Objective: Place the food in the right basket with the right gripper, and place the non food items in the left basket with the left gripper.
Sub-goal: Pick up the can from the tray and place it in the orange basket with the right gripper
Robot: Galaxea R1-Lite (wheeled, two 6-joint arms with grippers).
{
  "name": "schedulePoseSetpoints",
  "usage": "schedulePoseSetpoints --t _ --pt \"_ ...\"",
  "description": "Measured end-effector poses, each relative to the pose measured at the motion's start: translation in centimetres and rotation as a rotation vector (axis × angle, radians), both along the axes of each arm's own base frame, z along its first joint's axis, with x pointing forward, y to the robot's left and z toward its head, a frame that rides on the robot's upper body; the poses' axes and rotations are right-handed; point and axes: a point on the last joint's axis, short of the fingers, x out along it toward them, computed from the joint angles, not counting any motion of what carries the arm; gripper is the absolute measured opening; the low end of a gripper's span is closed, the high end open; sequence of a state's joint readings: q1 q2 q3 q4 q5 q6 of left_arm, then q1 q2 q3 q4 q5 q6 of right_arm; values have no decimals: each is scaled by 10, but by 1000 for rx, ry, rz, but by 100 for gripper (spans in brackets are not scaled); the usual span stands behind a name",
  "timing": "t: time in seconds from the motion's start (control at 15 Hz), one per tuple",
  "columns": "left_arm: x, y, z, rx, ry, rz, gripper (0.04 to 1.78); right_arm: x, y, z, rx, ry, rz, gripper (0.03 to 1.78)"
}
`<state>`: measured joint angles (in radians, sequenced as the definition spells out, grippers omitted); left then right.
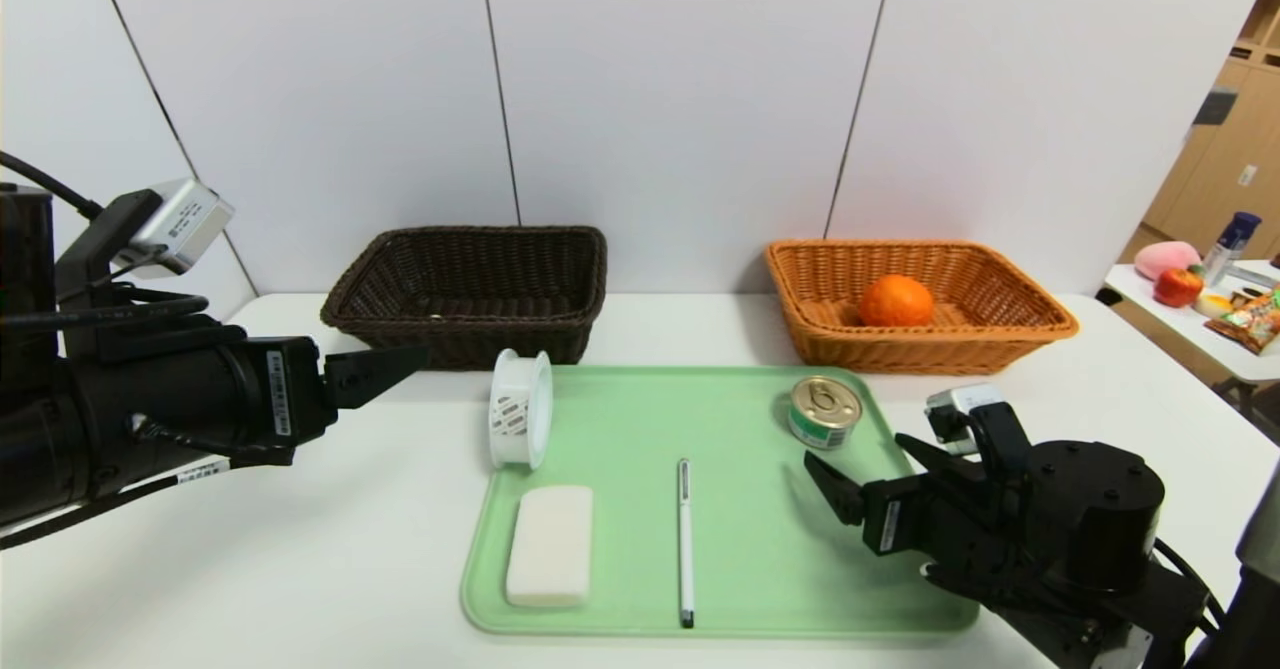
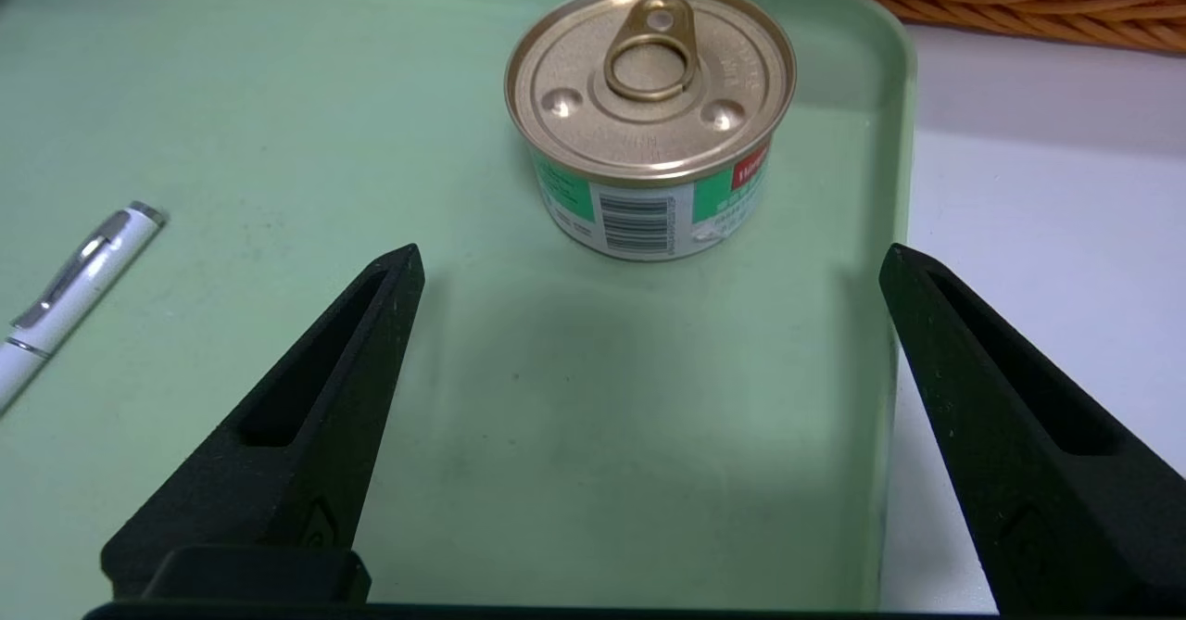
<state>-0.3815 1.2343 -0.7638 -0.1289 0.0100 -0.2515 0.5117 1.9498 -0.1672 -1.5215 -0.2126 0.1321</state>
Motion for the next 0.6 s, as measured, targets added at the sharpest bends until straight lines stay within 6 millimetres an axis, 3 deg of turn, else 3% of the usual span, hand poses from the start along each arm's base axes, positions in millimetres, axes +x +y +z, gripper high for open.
schedulePoseSetpoints --t 0.6 --pt "-2 1 2 -3 -8 -2 175 8 5 -10 -26 17 11 170"
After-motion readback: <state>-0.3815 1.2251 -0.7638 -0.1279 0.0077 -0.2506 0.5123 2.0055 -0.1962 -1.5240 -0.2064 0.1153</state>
